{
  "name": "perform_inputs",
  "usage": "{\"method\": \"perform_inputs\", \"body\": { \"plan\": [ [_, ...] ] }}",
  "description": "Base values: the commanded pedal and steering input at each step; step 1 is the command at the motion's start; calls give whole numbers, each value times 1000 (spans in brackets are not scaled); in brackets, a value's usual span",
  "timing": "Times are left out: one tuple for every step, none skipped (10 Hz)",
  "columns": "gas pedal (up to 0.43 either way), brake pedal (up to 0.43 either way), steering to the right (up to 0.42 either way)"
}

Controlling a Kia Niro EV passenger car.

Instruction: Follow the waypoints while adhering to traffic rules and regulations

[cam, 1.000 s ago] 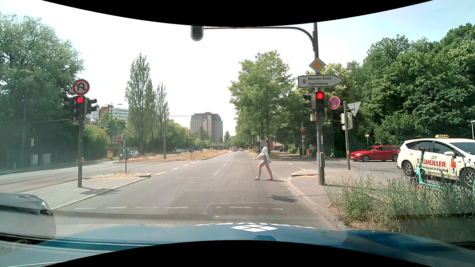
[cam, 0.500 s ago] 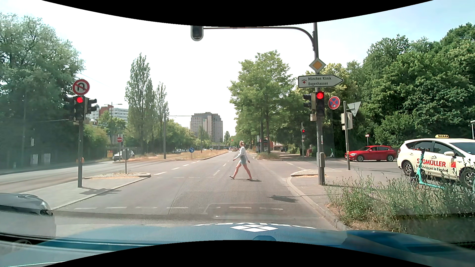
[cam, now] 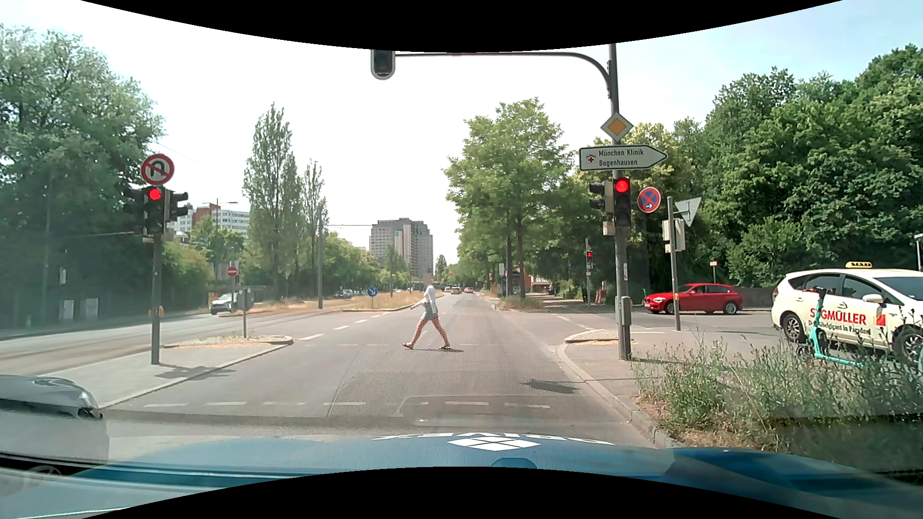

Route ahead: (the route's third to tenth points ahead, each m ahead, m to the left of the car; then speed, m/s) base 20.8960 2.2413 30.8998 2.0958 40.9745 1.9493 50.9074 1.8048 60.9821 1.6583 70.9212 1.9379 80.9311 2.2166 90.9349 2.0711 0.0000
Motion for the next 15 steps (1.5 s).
{"method": "perform_inputs", "body": {
  "plan": [
    [0,250,-3],
    [0,250,-3],
    [0,250,-4],
    [0,250,-5],
    [0,250,6],
    [0,250,12],
    [0,250,-8],
    [0,250,-12],
    [0,250,-6],
    [0,250,-3],
    [0,250,-4],
    [0,250,-3],
    [0,250,-3],
    [0,250,-3],
    [0,250,-3]
  ]
}}
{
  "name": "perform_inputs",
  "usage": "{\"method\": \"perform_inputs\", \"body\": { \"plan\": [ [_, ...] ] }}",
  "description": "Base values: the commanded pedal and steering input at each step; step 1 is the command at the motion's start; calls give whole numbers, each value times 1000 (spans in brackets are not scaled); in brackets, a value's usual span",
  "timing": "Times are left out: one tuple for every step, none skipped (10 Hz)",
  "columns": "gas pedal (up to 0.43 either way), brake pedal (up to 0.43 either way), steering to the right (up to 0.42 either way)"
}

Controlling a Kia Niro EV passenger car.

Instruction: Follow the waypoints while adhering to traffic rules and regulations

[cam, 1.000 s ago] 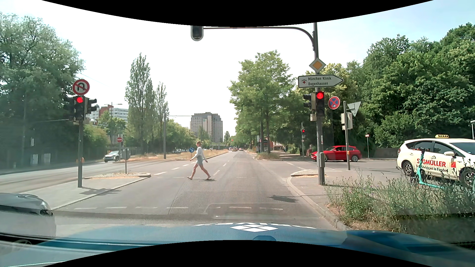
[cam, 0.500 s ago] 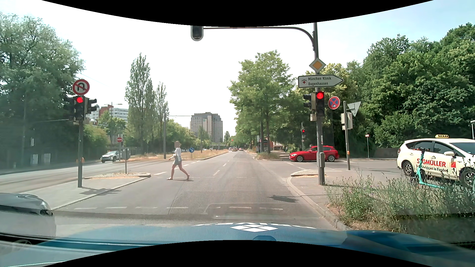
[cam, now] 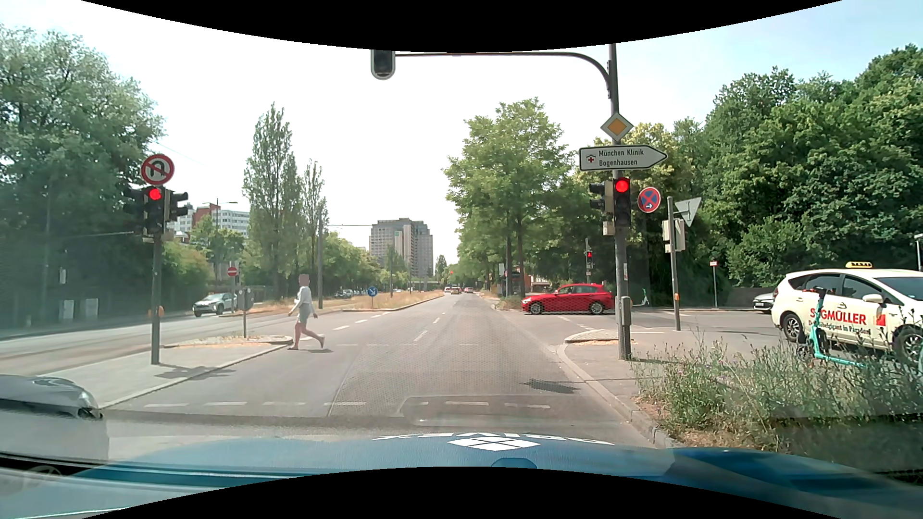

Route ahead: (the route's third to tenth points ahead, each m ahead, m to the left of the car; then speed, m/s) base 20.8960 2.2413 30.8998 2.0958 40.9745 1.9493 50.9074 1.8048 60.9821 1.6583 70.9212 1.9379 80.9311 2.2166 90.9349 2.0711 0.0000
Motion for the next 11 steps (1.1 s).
{"method": "perform_inputs", "body": {
  "plan": [
    [0,256,-3],
    [0,256,-3],
    [0,250,-3],
    [0,250,-3],
    [0,256,-3],
    [0,256,-3],
    [0,256,-3],
    [0,256,-3],
    [0,256,-3],
    [0,256,-3],
    [0,250,-3]
  ]
}}
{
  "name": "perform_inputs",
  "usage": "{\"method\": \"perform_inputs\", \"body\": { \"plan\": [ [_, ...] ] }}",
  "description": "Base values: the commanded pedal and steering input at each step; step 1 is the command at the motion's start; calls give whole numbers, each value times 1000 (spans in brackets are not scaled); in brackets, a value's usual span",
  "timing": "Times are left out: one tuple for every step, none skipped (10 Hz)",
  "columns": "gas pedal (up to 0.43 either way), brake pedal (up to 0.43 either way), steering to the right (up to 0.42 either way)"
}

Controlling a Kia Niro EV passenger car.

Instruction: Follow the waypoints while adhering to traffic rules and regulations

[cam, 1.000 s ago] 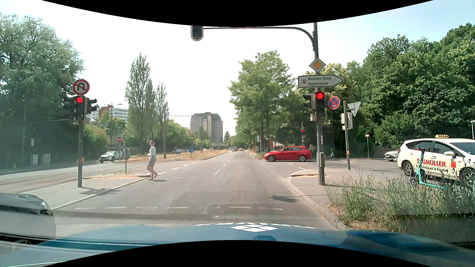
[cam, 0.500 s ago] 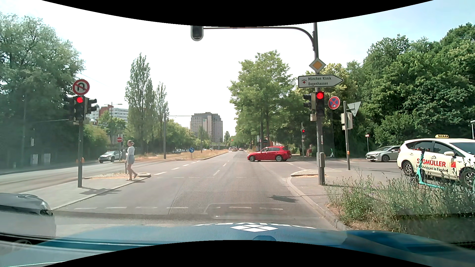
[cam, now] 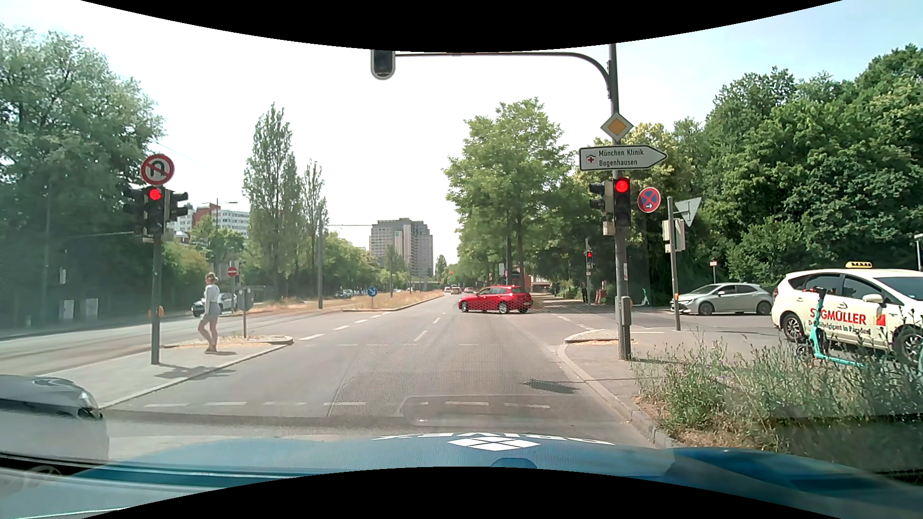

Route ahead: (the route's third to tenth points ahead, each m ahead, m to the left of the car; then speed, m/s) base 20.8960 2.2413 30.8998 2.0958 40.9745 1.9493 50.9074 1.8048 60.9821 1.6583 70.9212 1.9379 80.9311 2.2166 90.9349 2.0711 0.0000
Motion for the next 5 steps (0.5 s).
{"method": "perform_inputs", "body": {
  "plan": [
    [0,250,-3],
    [0,256,-3],
    [0,256,-3],
    [0,256,-3],
    [0,256,-3]
  ]
}}
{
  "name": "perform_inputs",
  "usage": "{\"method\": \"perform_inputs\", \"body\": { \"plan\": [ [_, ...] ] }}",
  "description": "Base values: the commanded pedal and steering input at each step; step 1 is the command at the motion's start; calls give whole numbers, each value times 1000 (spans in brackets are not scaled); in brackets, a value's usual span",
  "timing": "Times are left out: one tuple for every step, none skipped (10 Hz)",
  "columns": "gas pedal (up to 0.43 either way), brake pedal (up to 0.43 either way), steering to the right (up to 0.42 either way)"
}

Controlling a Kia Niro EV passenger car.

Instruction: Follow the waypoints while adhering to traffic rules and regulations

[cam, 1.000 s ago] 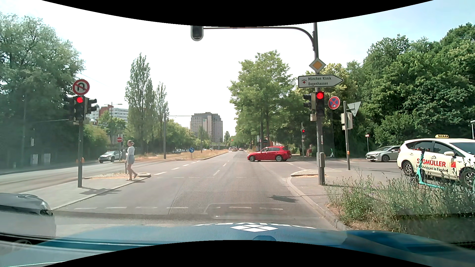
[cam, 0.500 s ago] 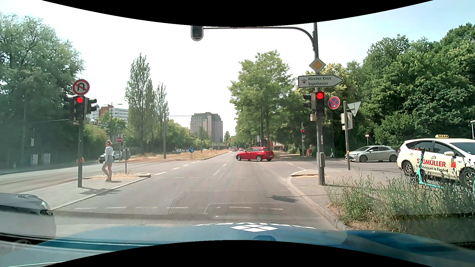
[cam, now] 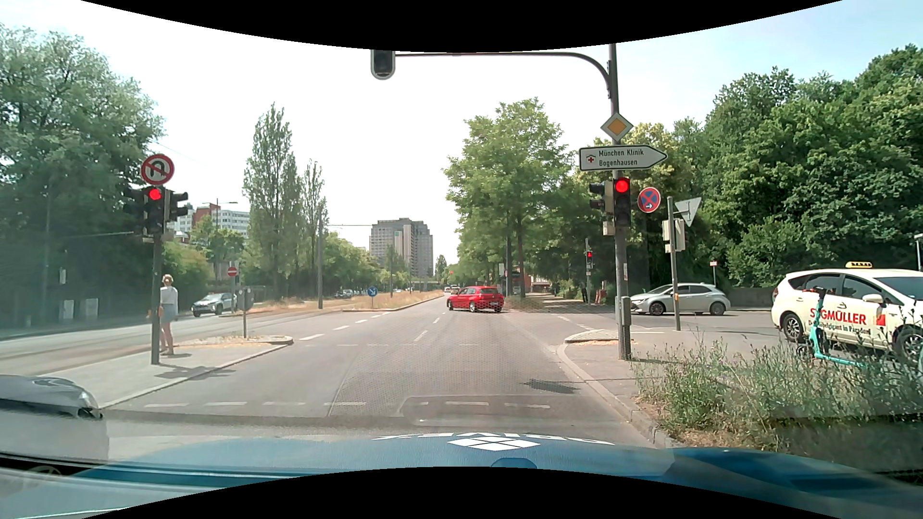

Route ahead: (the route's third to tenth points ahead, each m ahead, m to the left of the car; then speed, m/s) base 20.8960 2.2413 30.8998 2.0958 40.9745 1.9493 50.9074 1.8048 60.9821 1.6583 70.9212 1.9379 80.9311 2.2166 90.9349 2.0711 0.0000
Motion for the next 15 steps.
{"method": "perform_inputs", "body": {
  "plan": [
    [0,256,-3],
    [0,250,-3],
    [0,256,-3],
    [0,256,-4],
    [0,250,-3],
    [0,256,-3],
    [0,256,-3],
    [0,256,-4],
    [0,256,-4],
    [0,256,-3],
    [0,256,-4],
    [0,256,-4],
    [0,256,-3],
    [0,256,-4],
    [0,256,-3]
  ]
}}
